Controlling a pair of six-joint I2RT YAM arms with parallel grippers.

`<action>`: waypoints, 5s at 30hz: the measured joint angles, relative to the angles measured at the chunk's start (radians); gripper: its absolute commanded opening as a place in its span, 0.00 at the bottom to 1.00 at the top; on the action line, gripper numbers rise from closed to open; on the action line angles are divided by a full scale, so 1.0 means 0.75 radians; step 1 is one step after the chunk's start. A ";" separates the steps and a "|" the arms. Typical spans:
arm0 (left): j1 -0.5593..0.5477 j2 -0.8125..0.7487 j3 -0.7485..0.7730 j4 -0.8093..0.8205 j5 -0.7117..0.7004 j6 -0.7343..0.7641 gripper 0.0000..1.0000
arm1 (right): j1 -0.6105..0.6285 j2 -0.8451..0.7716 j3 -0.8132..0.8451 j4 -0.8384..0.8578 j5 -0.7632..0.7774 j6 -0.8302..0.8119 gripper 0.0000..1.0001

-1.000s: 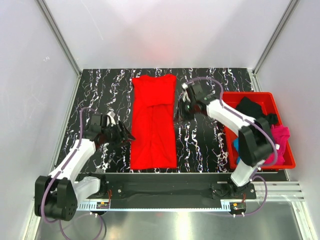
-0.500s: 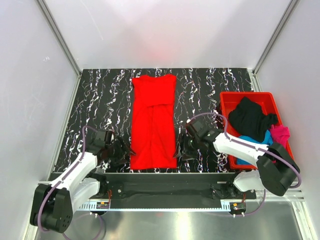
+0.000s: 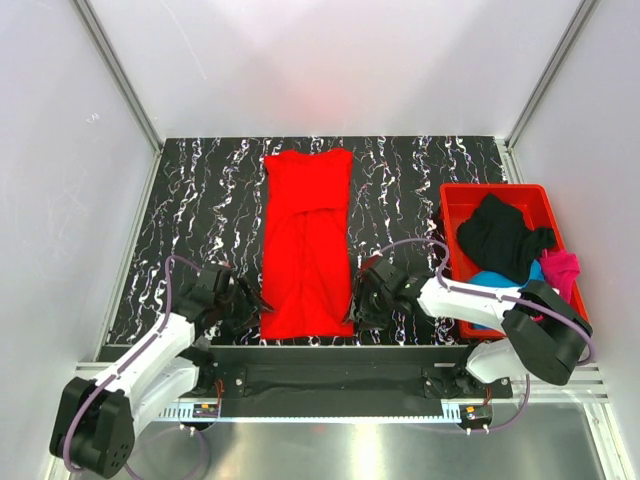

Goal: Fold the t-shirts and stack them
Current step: Fold the tshirt

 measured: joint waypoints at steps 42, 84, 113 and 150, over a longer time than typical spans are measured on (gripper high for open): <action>-0.309 -0.185 -0.015 -0.262 -0.248 -0.205 0.25 | 0.129 -0.076 -0.123 0.068 0.159 0.182 0.02; -0.141 0.174 0.431 -0.285 -0.179 0.045 0.00 | 0.105 0.172 0.542 -0.500 0.364 -0.272 0.00; 0.301 1.184 1.211 -0.084 0.171 0.456 0.00 | -0.428 0.834 1.392 -0.600 0.210 -0.793 0.00; 0.349 1.621 1.680 -0.163 0.205 0.537 0.24 | -0.552 1.215 1.867 -0.676 0.109 -0.874 0.22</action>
